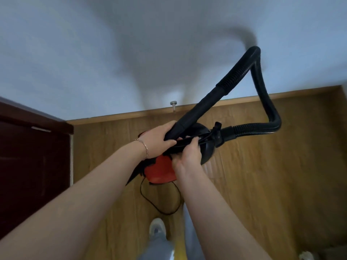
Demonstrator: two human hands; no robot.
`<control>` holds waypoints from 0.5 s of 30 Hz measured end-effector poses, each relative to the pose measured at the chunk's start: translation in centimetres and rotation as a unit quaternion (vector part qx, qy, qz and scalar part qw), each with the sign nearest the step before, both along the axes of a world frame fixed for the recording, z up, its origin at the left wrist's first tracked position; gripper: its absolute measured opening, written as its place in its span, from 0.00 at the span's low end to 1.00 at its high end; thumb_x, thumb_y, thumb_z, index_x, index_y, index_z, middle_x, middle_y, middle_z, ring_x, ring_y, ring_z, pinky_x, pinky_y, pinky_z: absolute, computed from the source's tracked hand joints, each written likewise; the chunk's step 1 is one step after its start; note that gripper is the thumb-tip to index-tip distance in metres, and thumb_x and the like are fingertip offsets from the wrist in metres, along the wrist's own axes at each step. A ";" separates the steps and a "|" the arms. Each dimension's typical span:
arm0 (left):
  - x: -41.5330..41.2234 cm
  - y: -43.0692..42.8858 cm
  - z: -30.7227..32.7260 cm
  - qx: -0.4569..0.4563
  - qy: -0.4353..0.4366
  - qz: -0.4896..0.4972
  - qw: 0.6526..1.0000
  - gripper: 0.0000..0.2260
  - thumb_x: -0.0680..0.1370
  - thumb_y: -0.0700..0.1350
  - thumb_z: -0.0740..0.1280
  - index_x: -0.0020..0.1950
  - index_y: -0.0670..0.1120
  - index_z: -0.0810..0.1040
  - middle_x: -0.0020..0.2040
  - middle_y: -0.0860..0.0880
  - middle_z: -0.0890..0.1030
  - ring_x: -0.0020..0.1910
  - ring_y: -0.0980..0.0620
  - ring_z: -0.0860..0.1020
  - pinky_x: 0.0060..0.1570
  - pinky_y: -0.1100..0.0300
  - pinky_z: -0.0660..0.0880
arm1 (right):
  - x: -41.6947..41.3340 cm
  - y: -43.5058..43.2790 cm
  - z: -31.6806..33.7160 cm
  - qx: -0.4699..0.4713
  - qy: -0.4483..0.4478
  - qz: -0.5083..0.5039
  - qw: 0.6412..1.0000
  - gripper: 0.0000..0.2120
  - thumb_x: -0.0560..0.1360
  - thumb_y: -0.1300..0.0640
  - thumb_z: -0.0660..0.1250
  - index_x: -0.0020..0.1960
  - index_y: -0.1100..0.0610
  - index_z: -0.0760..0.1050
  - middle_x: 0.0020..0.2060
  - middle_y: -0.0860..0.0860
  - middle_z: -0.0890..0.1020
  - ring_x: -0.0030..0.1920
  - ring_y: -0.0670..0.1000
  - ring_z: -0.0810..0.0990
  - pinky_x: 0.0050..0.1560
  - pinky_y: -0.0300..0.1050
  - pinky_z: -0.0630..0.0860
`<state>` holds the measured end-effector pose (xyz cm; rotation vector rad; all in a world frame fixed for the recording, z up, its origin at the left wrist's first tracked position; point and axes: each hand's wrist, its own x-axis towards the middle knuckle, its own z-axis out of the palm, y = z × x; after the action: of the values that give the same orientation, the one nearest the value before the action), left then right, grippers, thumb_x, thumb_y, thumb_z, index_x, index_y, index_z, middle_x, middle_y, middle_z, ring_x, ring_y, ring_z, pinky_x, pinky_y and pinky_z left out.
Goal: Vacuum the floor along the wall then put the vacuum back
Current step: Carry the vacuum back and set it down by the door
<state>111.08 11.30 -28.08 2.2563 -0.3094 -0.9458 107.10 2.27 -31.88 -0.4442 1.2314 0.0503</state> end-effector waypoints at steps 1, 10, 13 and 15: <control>1.1 -0.3 -0.9 0.002 -0.003 -0.008 1.000 0.20 0.77 0.42 0.63 0.68 0.53 0.65 0.55 0.53 0.80 0.53 0.53 0.77 0.56 0.54 0.73 | 1.0 -0.3 -1.0 0.002 -0.002 0.000 1.000 0.14 0.82 0.49 0.55 0.57 0.57 0.72 0.37 0.56 0.78 0.40 0.57 0.79 0.46 0.54 0.78; 9.8 -1.0 -12.4 0.014 -0.022 -0.083 0.996 0.22 0.76 0.43 0.64 0.69 0.51 0.66 0.57 0.52 0.74 0.59 0.52 0.71 0.61 0.57 0.67 | 7.3 -1.6 -10.7 0.033 -0.031 -0.047 0.998 0.17 0.82 0.50 0.56 0.64 0.59 0.70 0.43 0.59 0.81 0.48 0.60 0.81 0.60 0.62 0.74; 12.1 -1.0 -16.4 0.027 -0.040 -0.123 0.991 0.23 0.77 0.41 0.64 0.71 0.49 0.64 0.54 0.52 0.69 0.57 0.52 0.70 0.57 0.61 0.65 | 8.7 -1.5 -14.3 0.040 -0.030 -0.070 0.996 0.15 0.82 0.50 0.56 0.59 0.61 0.71 0.42 0.59 0.80 0.45 0.58 0.80 0.61 0.62 0.74; 13.4 -1.0 -18.6 0.036 -0.048 -0.142 0.988 0.24 0.77 0.39 0.63 0.72 0.49 0.63 0.53 0.52 0.69 0.55 0.51 0.71 0.56 0.60 0.67 | 9.6 -1.4 -16.9 0.042 -0.031 -0.083 0.995 0.15 0.82 0.50 0.56 0.60 0.60 0.71 0.43 0.59 0.79 0.44 0.58 0.79 0.60 0.61 0.75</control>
<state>124.51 10.29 -46.72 2.3693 -0.6637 -1.0056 116.69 0.88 -48.74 -0.2681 1.1969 -0.0531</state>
